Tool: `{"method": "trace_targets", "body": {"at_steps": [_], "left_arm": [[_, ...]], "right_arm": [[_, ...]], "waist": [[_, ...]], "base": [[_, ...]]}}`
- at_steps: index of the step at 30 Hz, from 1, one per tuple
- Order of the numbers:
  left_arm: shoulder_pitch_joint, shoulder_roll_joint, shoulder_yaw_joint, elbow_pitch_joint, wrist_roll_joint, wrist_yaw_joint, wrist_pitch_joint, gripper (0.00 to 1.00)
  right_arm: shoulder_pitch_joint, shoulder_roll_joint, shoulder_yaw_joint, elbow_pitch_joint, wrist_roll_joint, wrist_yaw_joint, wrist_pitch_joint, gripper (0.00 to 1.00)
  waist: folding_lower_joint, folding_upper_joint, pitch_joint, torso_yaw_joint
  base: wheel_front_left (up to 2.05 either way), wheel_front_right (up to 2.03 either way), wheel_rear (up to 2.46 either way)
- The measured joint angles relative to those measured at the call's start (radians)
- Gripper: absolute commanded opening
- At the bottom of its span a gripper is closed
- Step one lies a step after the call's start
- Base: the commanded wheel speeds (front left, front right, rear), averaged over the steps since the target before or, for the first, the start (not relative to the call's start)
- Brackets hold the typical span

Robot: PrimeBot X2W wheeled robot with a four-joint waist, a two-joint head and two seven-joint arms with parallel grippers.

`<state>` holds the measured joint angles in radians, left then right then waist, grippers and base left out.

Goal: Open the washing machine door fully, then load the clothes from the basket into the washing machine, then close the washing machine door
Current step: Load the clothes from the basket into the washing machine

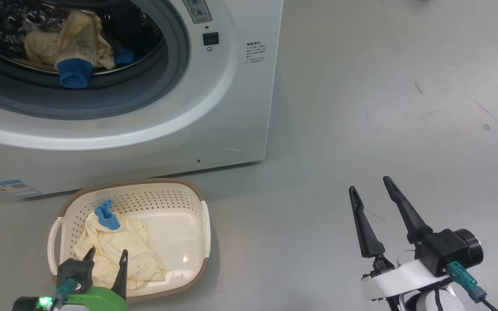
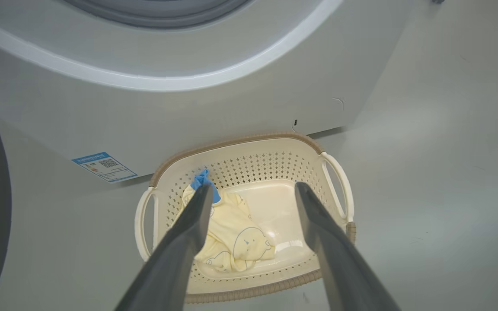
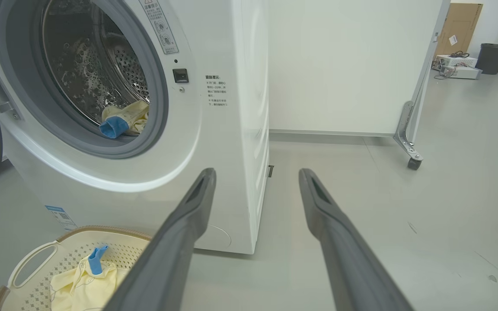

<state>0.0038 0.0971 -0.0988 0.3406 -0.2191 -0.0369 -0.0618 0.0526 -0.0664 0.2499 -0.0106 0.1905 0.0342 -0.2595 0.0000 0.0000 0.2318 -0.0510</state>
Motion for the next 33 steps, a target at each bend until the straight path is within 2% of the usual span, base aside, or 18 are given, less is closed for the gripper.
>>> {"method": "trace_targets", "body": {"at_steps": [9, 12, 22, 33], "left_arm": [[-0.117, 0.017, -0.003, 0.142, 0.009, -0.004, 0.063, 1.00], [-0.156, 0.019, 0.026, 0.197, -0.008, -0.003, 0.083, 1.00], [-0.279, 0.072, 0.016, 0.286, 0.024, -0.003, 0.105, 1.00], [-0.435, 0.078, 0.035, 0.370, 0.016, -0.002, 0.124, 1.00]], "right_arm": [[-0.060, 0.005, 0.021, -0.023, 0.000, 0.007, 0.000, 1.00], [-0.094, 0.006, 0.031, -0.034, 0.000, 0.008, 0.000, 1.00], [-0.153, 0.009, 0.049, -0.059, 0.000, 0.007, 0.000, 1.00], [-0.213, 0.011, 0.060, -0.095, 0.000, -0.002, 0.000, 1.00]], "waist": [[0.0000, 0.0000, 0.120, -0.023], [0.0001, 0.0000, 0.175, -0.038], [0.0001, 0.0000, 0.314, -0.087], [0.0002, 0.0000, 0.473, -0.129]], "base": [[0.00, 0.00, 0.00], [0.00, 0.00, 0.00], [0.00, 0.00, 0.00], [0.00, 0.00, 0.00]]}}
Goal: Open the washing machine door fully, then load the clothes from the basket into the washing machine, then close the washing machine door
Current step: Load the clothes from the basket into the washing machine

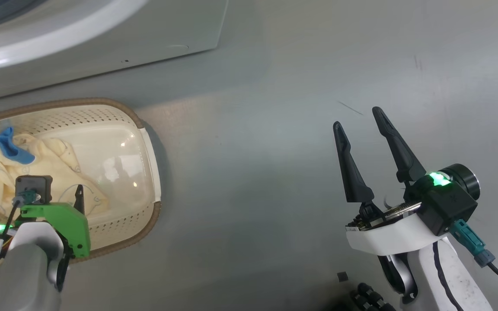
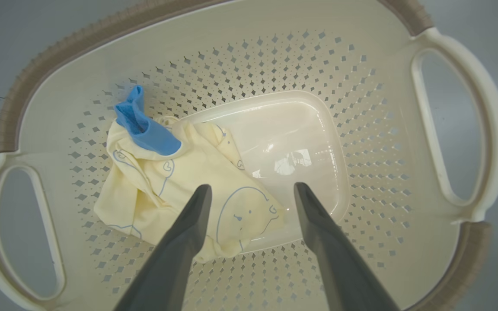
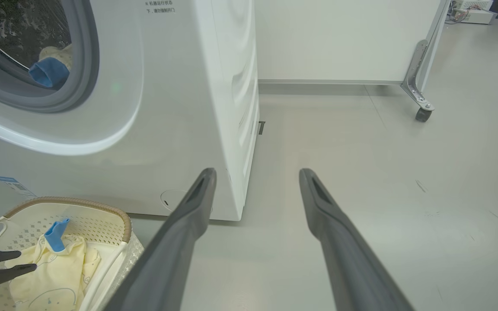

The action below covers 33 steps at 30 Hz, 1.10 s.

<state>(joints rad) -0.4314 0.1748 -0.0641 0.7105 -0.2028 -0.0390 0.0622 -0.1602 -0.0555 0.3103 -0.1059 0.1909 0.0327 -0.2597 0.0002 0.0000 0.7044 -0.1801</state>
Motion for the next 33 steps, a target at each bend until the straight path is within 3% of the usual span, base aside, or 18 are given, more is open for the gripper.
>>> {"method": "trace_targets", "body": {"at_steps": [8, 17, 30, 31, 32, 33], "left_arm": [[-0.128, 0.009, 0.022, 0.052, -0.017, 0.009, 0.029, 1.00], [-0.233, 0.099, -0.009, 0.099, 0.062, 0.035, 0.079, 1.00], [-0.294, 0.102, -0.015, 0.189, 0.077, 0.075, 0.105, 1.00], [-0.298, 0.101, -0.011, 0.191, 0.076, 0.078, 0.104, 0.98], [-0.303, 0.099, -0.006, 0.196, 0.072, 0.078, 0.104, 0.79], [-0.308, 0.097, -0.003, 0.201, 0.069, 0.078, 0.104, 0.72]], "right_arm": [[-0.048, 0.001, 0.008, -0.037, 0.000, -0.008, 0.000, 1.00], [-0.111, 0.001, 0.019, -0.082, 0.005, -0.018, 0.000, 1.00], [-0.161, 0.001, 0.025, -0.086, 0.030, -0.044, 0.000, 1.00], [-0.161, 0.001, 0.025, -0.086, 0.031, -0.044, 0.000, 1.00], [-0.161, 0.001, 0.025, -0.085, 0.033, -0.044, 0.000, 1.00], [-0.161, 0.001, 0.027, -0.085, 0.034, -0.044, 0.000, 1.00]], "waist": [[-0.0001, 0.0000, 0.117, -0.018], [-0.0001, 0.0000, 0.248, -0.033], [-0.0001, 0.0000, 0.368, -0.046], [-0.0001, 0.0000, 0.371, -0.045], [-0.0001, 0.0000, 0.373, -0.045], [-0.0001, 0.0000, 0.375, -0.044]], "base": [[0.00, 0.00, 0.00], [0.00, 0.00, 0.00], [0.00, 0.00, 0.00], [0.00, 0.00, 0.00], [0.00, 0.00, 0.00], [0.00, 0.00, 0.00]]}}
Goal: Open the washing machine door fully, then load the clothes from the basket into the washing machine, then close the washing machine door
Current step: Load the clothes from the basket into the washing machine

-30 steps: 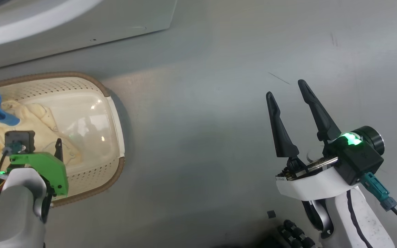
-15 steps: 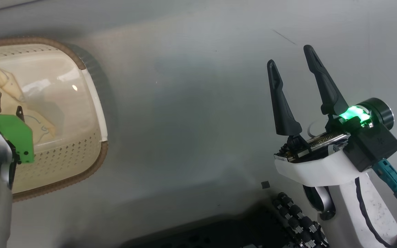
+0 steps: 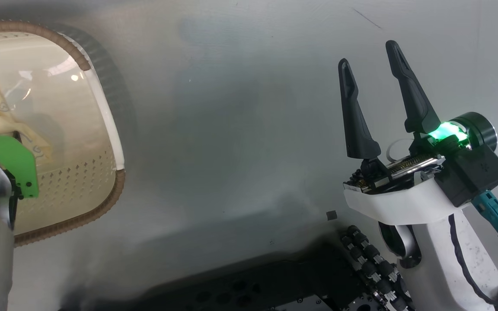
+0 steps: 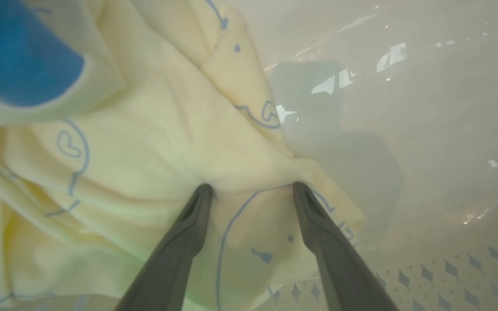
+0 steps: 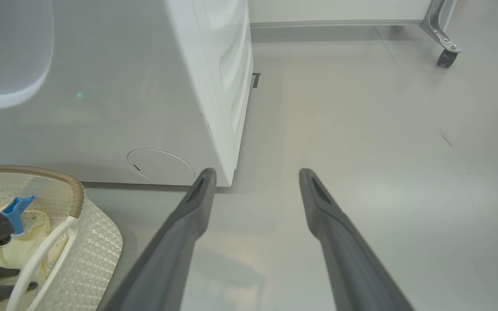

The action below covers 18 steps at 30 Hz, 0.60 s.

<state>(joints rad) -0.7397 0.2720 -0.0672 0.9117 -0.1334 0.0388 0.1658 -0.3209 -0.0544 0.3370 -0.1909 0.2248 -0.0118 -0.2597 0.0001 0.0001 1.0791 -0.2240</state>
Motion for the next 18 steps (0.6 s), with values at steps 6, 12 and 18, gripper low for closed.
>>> {"method": "trace_targets", "body": {"at_steps": [6, 12, 18], "left_arm": [[-0.020, -0.003, 0.010, 0.022, -0.007, 0.009, -0.009, 0.00], [-0.021, -0.003, 0.010, 0.033, -0.007, 0.010, -0.071, 0.00], [-0.020, -0.008, 0.007, 0.032, -0.006, 0.018, -0.158, 0.00]], "right_arm": [[-0.015, 0.000, 0.003, 0.002, 0.004, -0.001, 0.000, 1.00], [-0.020, 0.000, 0.003, 0.011, 0.005, -0.002, 0.000, 1.00], [-0.022, 0.000, -0.005, 0.020, 0.005, -0.010, 0.000, 1.00]], "waist": [[0.0000, -0.0001, 0.002, 0.005], [0.0000, 0.0000, -0.008, 0.007], [0.0000, 0.0000, -0.033, 0.014]], "base": [[0.00, 0.00, 0.00], [0.00, 0.00, 0.00], [0.00, 0.00, 0.00]]}}
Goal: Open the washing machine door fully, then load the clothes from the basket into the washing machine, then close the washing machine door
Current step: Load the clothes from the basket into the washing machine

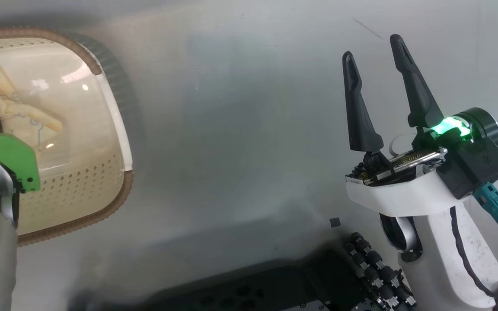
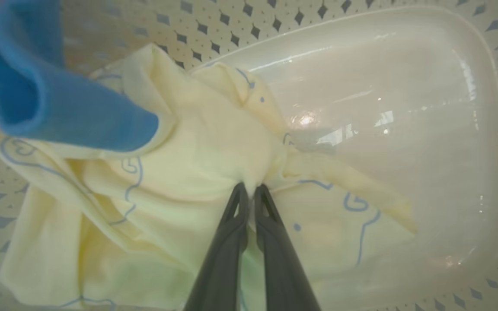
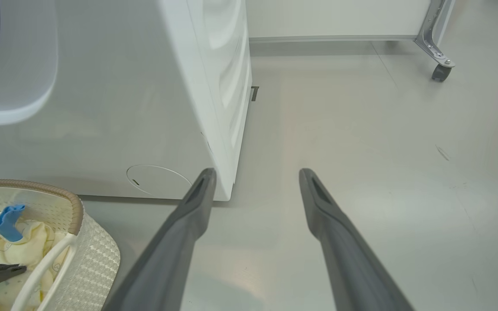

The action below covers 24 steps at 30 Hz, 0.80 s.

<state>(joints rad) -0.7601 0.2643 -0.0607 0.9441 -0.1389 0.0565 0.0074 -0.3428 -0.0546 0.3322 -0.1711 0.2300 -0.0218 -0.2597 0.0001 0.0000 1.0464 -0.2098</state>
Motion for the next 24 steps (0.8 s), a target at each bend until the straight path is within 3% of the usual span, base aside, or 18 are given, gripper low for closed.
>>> {"method": "trace_targets", "body": {"at_steps": [16, 24], "left_arm": [[0.005, -0.110, 0.005, 0.005, -0.029, 0.000, -0.235, 0.00], [0.045, -0.152, 0.030, 0.010, -0.066, -0.011, -0.257, 0.00]], "right_arm": [[-0.013, -0.006, -0.071, 0.041, -0.038, 0.003, 0.000, 1.00], [0.010, -0.014, -0.096, 0.080, -0.049, 0.012, 0.000, 1.00]], "waist": [[0.0000, 0.0000, -0.105, 0.056], [0.0000, 0.0000, -0.203, 0.097]], "base": [[0.00, 0.00, 0.00], [0.00, 0.00, 0.00]]}}
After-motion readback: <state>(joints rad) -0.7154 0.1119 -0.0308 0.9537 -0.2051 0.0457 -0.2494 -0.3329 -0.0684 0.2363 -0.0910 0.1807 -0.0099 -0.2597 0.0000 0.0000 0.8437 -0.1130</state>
